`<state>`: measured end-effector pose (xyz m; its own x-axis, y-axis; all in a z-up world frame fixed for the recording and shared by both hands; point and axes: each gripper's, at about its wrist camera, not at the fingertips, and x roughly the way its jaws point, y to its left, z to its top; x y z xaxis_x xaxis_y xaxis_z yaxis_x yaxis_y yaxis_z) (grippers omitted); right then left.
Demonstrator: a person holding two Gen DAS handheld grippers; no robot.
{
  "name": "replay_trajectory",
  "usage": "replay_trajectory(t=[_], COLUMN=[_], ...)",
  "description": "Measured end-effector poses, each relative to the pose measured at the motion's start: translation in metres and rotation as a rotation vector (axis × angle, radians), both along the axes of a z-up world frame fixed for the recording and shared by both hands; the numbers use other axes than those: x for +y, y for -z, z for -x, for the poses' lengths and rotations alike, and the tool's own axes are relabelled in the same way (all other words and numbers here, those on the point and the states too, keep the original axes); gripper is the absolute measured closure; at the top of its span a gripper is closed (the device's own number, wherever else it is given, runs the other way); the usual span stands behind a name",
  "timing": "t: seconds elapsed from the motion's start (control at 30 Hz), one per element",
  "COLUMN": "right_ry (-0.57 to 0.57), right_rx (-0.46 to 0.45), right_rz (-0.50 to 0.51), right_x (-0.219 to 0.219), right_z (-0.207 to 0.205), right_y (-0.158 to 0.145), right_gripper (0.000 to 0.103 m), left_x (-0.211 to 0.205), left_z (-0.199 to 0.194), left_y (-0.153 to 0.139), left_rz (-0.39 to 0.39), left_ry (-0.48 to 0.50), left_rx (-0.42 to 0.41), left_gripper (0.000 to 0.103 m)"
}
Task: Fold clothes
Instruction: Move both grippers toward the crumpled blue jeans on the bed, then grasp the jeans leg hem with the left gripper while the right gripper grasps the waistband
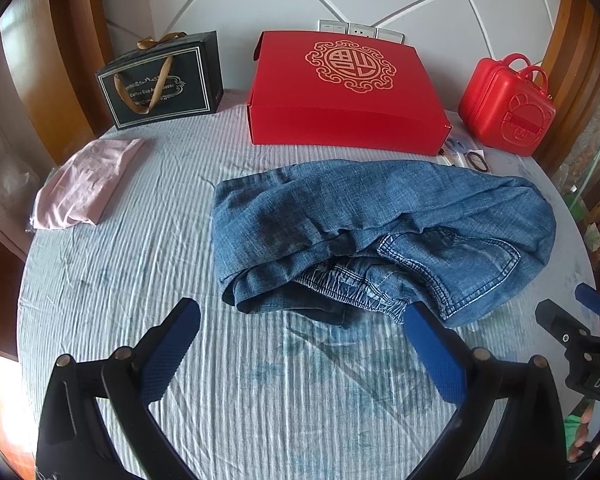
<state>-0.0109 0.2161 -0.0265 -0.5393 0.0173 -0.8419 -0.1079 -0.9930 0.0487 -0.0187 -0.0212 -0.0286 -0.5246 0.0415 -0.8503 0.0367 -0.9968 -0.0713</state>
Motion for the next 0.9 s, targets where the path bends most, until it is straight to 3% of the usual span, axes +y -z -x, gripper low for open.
replay_trajectory(t=[0.13,0.33,0.6,0.77,0.83,0.9], right_ry=[0.010,0.016,0.047,0.052,0.046,0.046], right_rx=[-0.016,-0.030,-0.096,-0.134,-0.139,-0.147], right_rz=[0.013,0.078,0.180,0.225,0.245,0.255], right_x=[0.003,0.016,0.035,0.036,0.033,0.030], right_z=[0.004,0.004,0.010,0.028,0.038,0.051], right_y=[0.006,0.018,0.047,0.069,0.078,0.091], right_gripper=[0.000,0.000,0.001,0.001,0.004,0.018], left_x=[-0.006,-0.024,-0.039,-0.038,-0.041,-0.046], left_z=[0.009,0.027,0.070,0.106,0.118,0.126], left_y=[0.013,0.045,0.088,0.119,0.132,0.145], left_rz=[-0.009,0.042,0.059,0.126,0.118,0.093], left_ry=[0.004,-0.029,-0.037,-0.044,-0.050,-0.056], left_rx=[-0.037,-0.087,-0.094,-0.095,-0.121,-0.145], left_gripper=[0.000,0.000,0.000,0.000,0.000,0.000])
